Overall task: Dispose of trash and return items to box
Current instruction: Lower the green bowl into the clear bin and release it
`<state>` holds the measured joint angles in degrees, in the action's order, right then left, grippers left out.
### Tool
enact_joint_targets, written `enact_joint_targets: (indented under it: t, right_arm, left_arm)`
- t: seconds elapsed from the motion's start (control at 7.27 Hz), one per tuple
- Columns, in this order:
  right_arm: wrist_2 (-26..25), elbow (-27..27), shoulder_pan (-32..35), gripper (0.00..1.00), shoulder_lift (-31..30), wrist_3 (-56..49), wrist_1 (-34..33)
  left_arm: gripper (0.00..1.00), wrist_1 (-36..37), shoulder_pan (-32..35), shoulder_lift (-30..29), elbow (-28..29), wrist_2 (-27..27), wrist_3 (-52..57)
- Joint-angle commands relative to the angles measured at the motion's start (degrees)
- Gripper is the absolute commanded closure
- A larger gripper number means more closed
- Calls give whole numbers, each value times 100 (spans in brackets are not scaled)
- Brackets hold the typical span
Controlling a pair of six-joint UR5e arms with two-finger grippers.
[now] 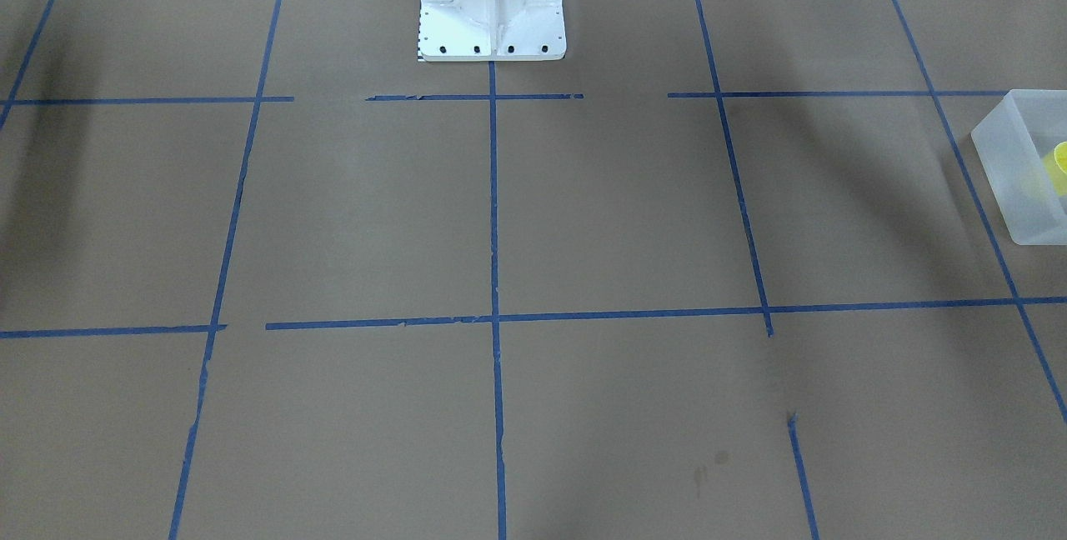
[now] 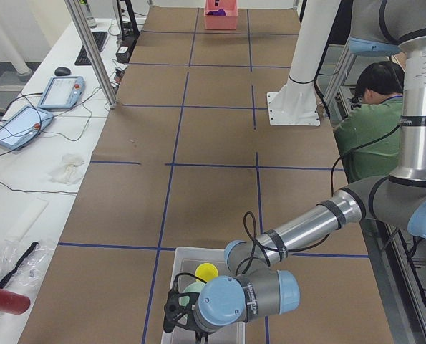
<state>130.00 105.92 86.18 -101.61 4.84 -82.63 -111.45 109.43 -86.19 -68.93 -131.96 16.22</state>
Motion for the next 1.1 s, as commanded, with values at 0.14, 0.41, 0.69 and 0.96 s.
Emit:
enact_joint_targets:
  t: [0.14,0.41,0.69,0.96]
  right_arm:
    - [-1,17,4,0,1,0,11]
    - [-1,43,4,0,-16,9,11]
    - [-1,61,4,0,-16,9,11]
    - [-1,70,4,0,-16,9,11]
  left_arm:
    - [100,0,97,32,214,214,-101]
    - [100,-9,88,-3,205,214,-241]
    - [0,-218,97,-12,117,188,-1144]
    - [0,-508,97,32,108,197,-1130]
